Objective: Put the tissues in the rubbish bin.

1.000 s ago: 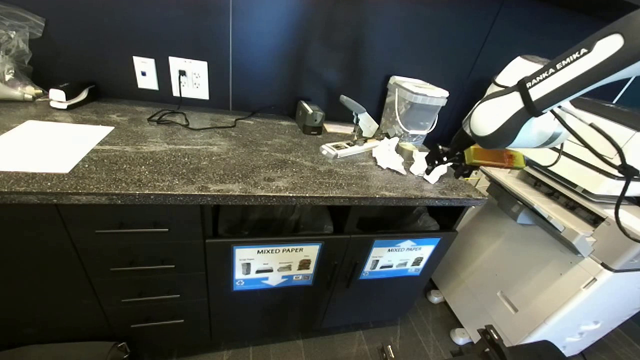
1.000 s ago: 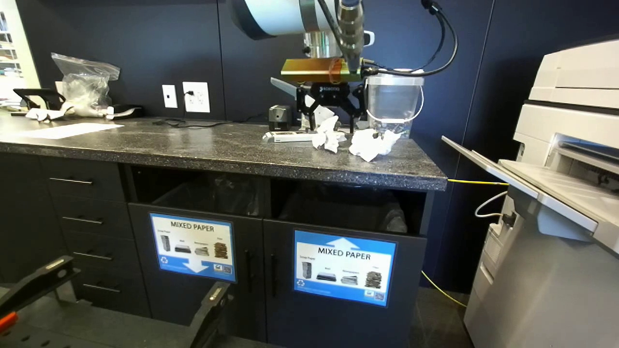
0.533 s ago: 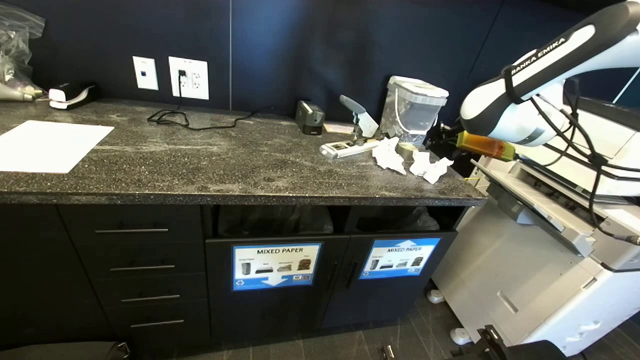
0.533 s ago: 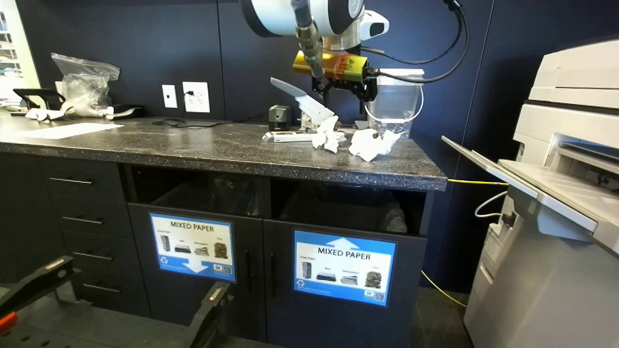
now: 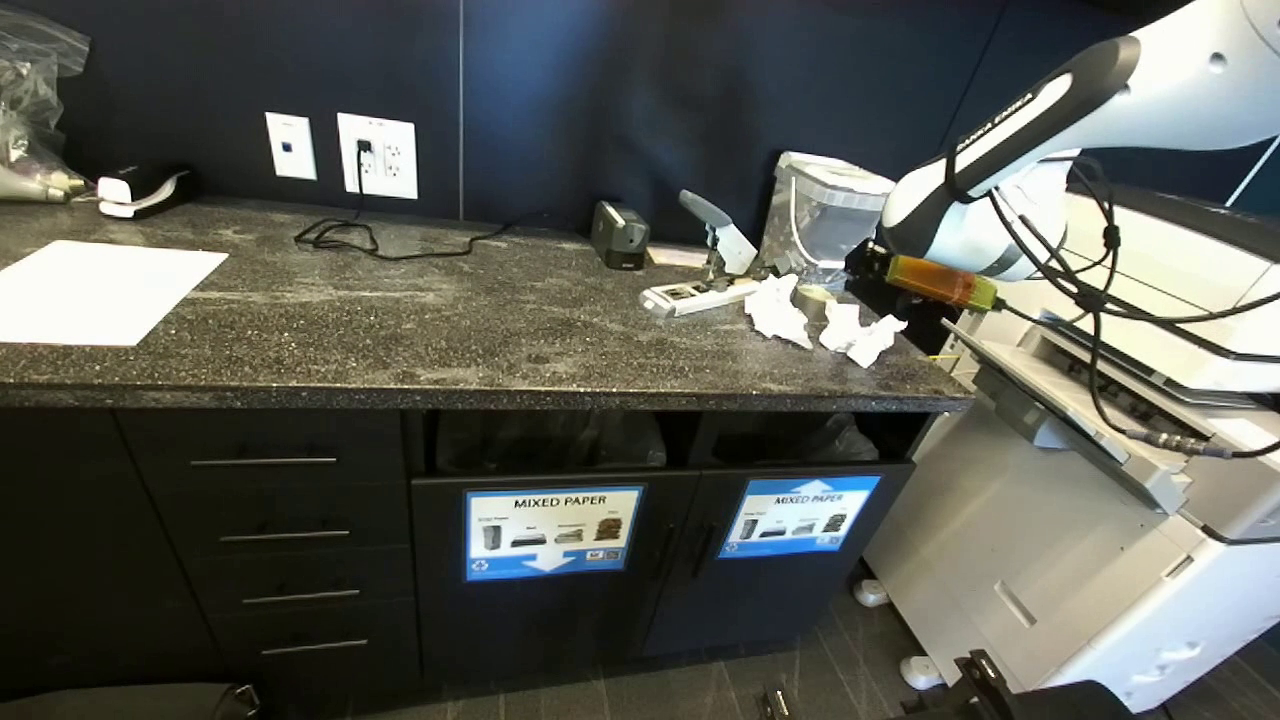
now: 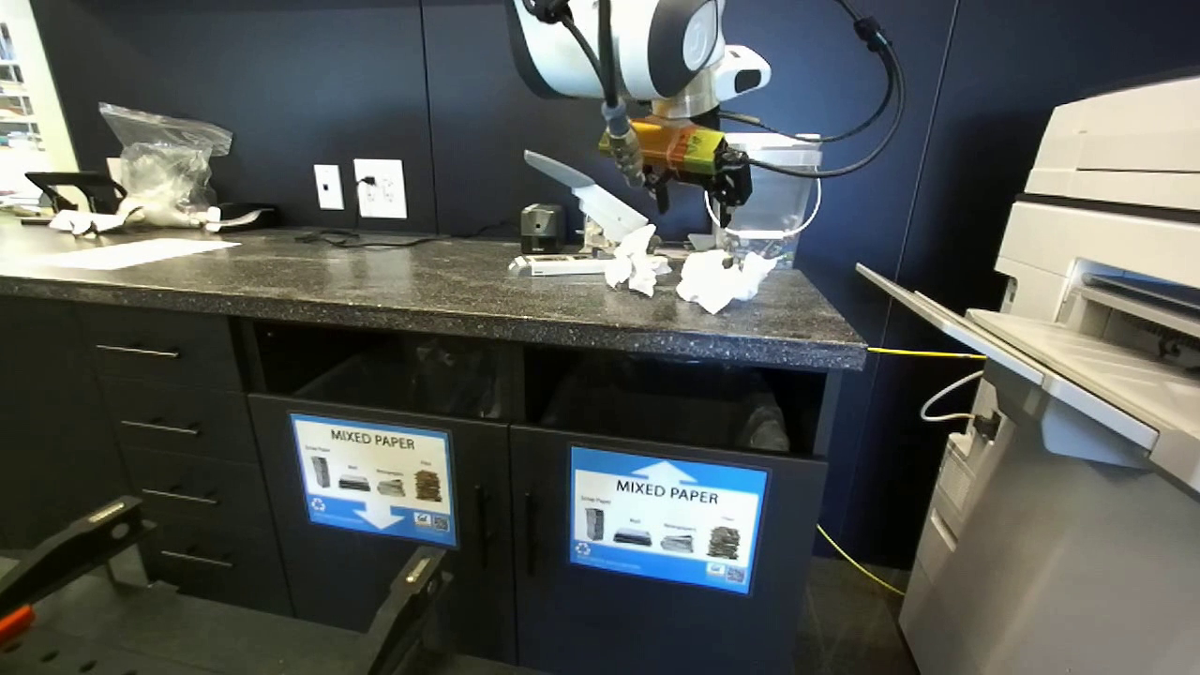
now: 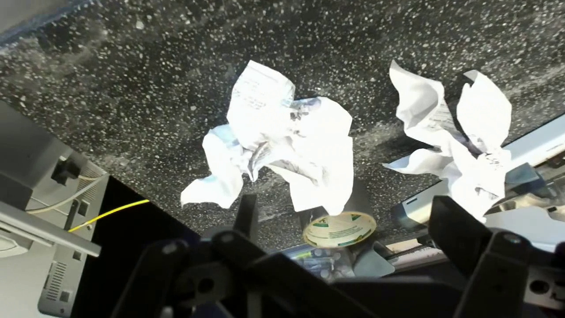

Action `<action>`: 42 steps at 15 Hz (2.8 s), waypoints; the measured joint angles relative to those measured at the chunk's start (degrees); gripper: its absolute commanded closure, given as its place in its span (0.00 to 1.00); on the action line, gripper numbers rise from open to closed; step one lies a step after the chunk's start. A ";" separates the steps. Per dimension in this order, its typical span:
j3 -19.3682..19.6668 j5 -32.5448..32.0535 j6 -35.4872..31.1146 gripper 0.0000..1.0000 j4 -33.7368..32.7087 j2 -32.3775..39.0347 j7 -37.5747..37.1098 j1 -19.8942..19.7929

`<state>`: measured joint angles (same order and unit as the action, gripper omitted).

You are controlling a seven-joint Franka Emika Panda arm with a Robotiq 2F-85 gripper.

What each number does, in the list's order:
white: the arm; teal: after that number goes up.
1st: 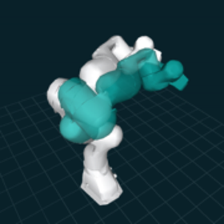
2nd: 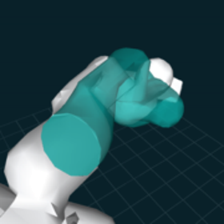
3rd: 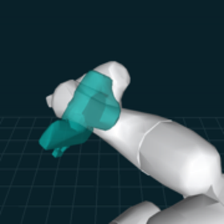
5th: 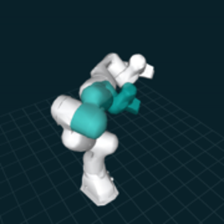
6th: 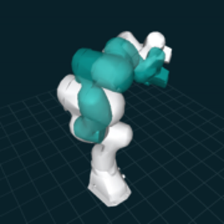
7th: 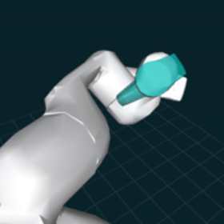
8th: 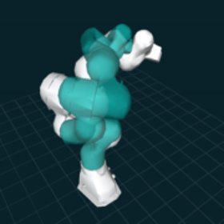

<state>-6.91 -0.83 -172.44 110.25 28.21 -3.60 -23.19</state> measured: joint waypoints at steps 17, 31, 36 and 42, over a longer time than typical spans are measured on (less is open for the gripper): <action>19.63 0.08 21.32 0.00 -24.13 17.21 -14.96 16.19; 19.43 1.02 25.78 0.00 -32.61 23.93 -16.13 14.44; 18.97 2.32 25.78 0.00 -35.06 25.40 -16.13 14.04; 18.60 2.57 25.78 0.50 -36.92 26.68 -16.13 13.90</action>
<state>11.70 1.74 -146.67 73.33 54.88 -19.73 -9.30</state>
